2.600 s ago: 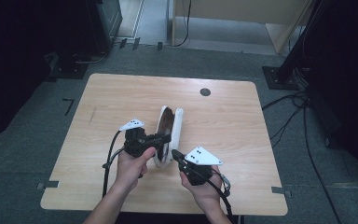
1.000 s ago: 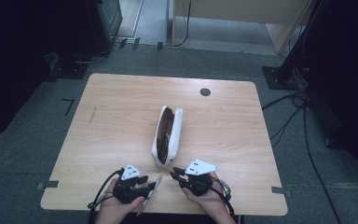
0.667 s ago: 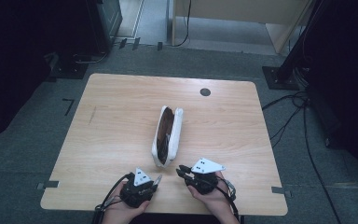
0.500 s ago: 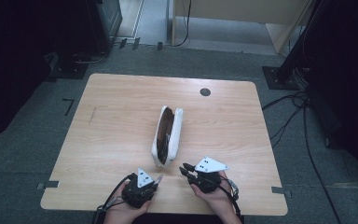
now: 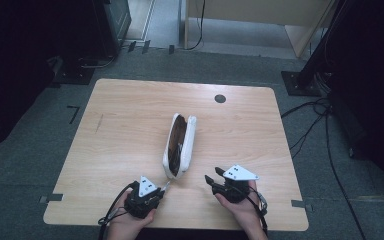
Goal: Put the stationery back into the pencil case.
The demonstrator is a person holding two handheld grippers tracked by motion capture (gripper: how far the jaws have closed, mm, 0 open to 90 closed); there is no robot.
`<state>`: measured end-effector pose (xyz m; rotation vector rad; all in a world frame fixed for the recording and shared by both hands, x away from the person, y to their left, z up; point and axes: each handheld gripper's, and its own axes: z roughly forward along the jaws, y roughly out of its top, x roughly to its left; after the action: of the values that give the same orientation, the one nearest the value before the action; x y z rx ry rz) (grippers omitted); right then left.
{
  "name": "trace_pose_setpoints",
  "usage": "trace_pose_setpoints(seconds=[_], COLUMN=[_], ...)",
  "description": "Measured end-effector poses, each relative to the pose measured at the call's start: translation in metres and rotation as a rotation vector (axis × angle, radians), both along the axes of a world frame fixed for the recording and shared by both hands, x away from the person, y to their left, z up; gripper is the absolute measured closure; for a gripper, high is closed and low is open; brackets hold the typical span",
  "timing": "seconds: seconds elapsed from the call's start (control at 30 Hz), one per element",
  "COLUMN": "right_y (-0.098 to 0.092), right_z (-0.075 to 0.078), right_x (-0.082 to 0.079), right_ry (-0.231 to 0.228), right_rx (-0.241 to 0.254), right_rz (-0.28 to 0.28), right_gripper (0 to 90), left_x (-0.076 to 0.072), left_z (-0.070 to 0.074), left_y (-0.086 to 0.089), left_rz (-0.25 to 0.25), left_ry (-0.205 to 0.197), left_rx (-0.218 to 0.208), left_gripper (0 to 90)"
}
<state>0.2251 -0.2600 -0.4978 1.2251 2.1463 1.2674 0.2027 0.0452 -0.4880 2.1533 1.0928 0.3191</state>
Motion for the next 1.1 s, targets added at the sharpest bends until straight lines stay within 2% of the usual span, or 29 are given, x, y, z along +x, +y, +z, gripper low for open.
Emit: trace_pose_setpoints(seconds=[0.13, 0.27, 0.33, 0.37, 0.53, 0.67, 0.77, 0.9, 1.0, 1.1], right_y=[-0.012, -0.025, -0.03, -0.034, -0.044, -0.05, -0.055, -0.062, -0.066, -0.07], right_z=[0.0, -0.002, -0.004, -0.005, -0.011, -0.014, -0.017, -0.02, -0.023, -0.024], right_x=[0.001, 0.004, 0.006, 0.006, 0.006, 0.006, 0.008, 0.01, 0.012, 0.012], right_ry=[-0.001, 0.038, 0.061, 0.073, 0.103, 0.109, 0.11, 0.123, 0.141, 0.147], right_rx=[-0.019, -0.044, -0.072, -0.089, -0.11, -0.118, -0.143, -0.169, -0.192, -0.177], right_rz=[-0.06, -0.147, -0.198, -0.222, -0.259, -0.289, -0.314, -0.344, -0.361, -0.366], right_gripper=[33.5, 18.3, 13.8, 13.7, 13.7, 13.7, 13.7, 13.8, 13.1, 12.9], left_x=[0.006, 0.012, 0.015, 0.017, 0.02, 0.017, 0.013, 0.012, 0.015, 0.021], left_z=[0.009, 0.021, 0.027, 0.029, 0.035, 0.039, 0.043, 0.053, 0.063, 0.071], left_y=[0.006, 0.009, 0.009, 0.009, 0.007, 0.01, 0.013, 0.014, 0.01, 0.003], left_rz=[0.027, 0.028, 0.029, 0.03, 0.02, 0.012, 0.006, 0.003, -0.004, -0.013], left_ry=[-0.021, -0.038, -0.054, -0.056, -0.065, -0.066, -0.066, -0.075, -0.095, -0.111], left_rx=[-0.022, -0.04, -0.043, -0.048, -0.051, -0.06, -0.072, -0.104, -0.111, -0.117], left_gripper=[81.2, 81.3, 81.2, 81.2, 81.3, 81.3, 81.3, 81.3, 81.3, 81.2])
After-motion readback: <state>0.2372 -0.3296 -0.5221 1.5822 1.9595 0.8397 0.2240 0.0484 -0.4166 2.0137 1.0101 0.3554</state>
